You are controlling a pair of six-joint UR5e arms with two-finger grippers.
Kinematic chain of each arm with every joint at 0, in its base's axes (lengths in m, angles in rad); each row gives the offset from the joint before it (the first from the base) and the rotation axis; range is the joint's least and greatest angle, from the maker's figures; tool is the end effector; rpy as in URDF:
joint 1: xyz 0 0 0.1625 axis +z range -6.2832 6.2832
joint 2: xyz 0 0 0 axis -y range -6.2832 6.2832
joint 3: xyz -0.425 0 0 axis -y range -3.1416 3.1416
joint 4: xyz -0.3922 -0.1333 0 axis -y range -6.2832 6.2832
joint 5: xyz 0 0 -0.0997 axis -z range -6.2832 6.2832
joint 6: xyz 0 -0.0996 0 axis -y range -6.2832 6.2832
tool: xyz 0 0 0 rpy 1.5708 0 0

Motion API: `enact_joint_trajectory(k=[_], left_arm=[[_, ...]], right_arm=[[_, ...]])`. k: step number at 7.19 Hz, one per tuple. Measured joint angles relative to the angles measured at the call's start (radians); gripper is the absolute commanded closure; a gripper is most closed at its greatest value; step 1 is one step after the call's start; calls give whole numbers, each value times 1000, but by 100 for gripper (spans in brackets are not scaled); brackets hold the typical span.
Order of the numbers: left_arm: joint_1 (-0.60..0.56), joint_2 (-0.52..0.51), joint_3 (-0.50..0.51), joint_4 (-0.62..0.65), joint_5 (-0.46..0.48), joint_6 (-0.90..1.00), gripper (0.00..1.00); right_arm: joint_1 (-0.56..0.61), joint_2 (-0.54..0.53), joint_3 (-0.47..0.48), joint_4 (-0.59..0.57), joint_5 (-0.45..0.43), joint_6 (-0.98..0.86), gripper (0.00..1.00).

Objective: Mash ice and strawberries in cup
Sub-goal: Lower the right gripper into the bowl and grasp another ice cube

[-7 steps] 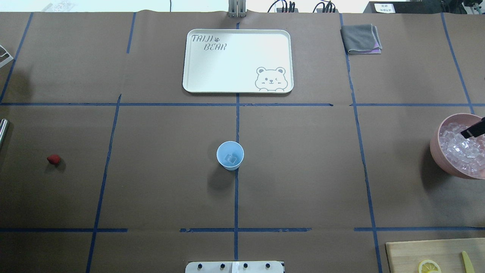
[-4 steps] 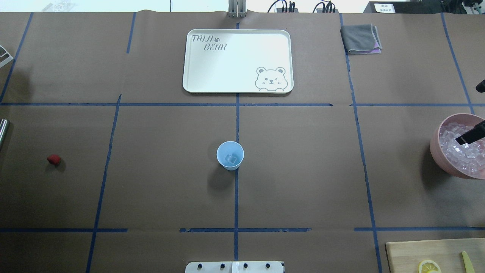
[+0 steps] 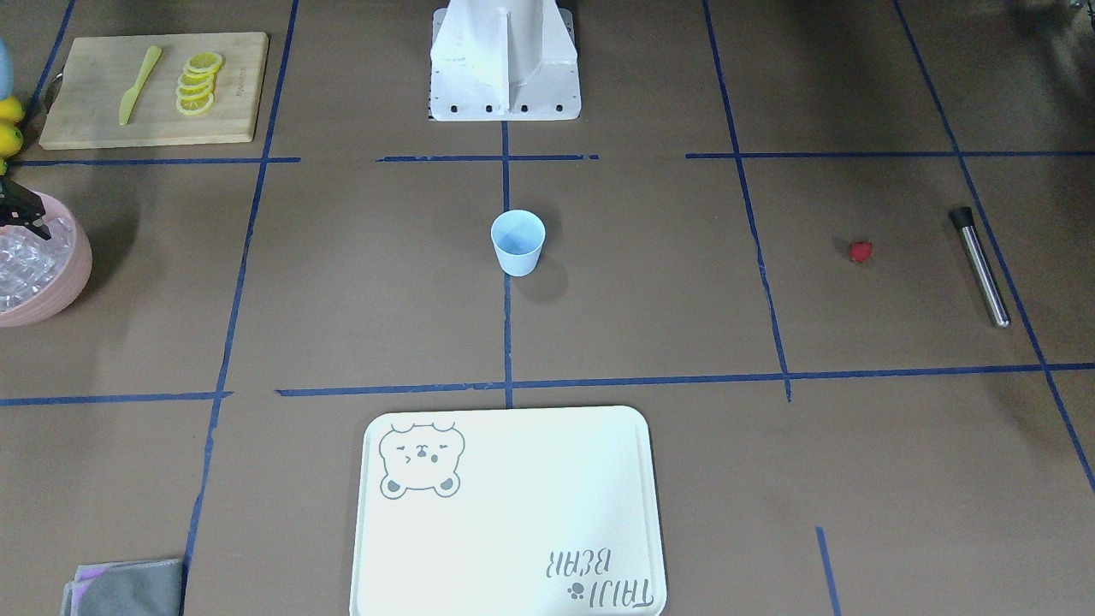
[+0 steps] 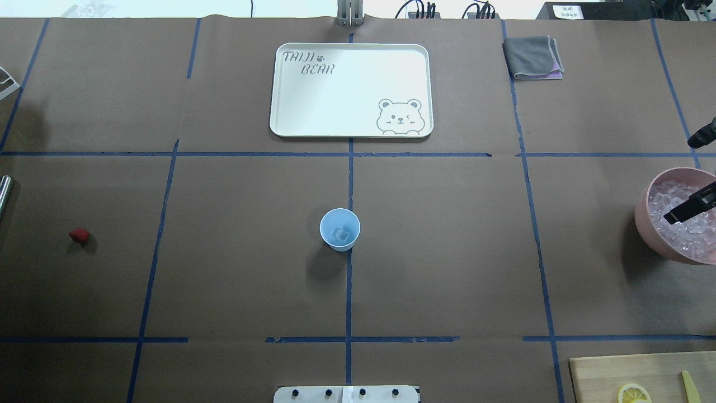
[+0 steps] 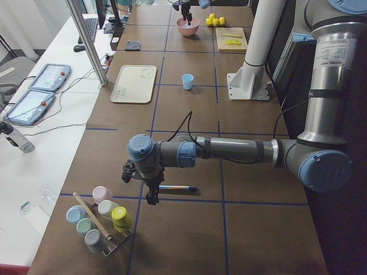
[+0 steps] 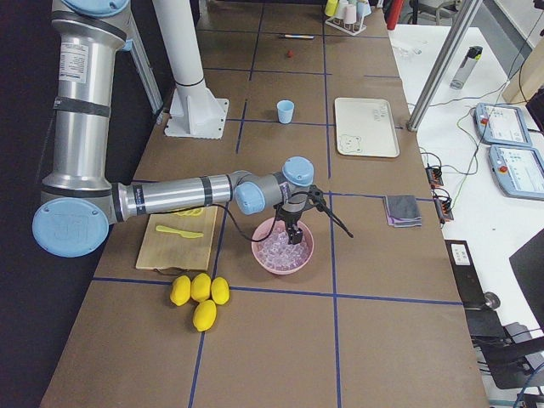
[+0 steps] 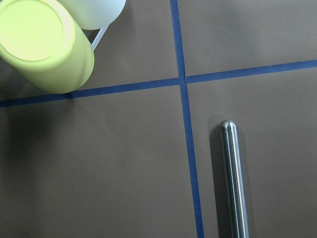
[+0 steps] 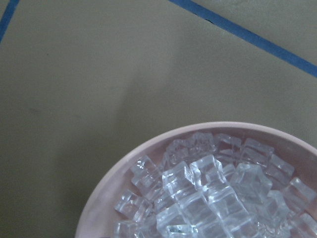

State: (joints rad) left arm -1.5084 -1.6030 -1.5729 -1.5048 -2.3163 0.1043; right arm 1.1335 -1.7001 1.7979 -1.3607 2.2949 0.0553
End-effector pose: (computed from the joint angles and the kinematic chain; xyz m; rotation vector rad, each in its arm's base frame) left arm -0.0342 -0.5061 0.6501 -0.0146 0.7466 0.1471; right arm -0.1309 -0.4390 0.5865 0.1113 -0.7756 -0.4739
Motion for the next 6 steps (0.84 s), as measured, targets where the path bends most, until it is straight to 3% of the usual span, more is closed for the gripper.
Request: enact_joint_trajectory(k=[1,2,3,6], left_arm=[[0,0,0,0,0,0,0],[1,0,1,0,0,0,0],[2,0,1,0,0,0,0],[2,0,1,-1,0,0,0]], right_arm=[[-5,1,-8,0,1,0,28],[-8,2,-13,0,1,1,66],[-8,3,-15,0,3,-1,95],[-8,4,-13,-1,11,-11,99]])
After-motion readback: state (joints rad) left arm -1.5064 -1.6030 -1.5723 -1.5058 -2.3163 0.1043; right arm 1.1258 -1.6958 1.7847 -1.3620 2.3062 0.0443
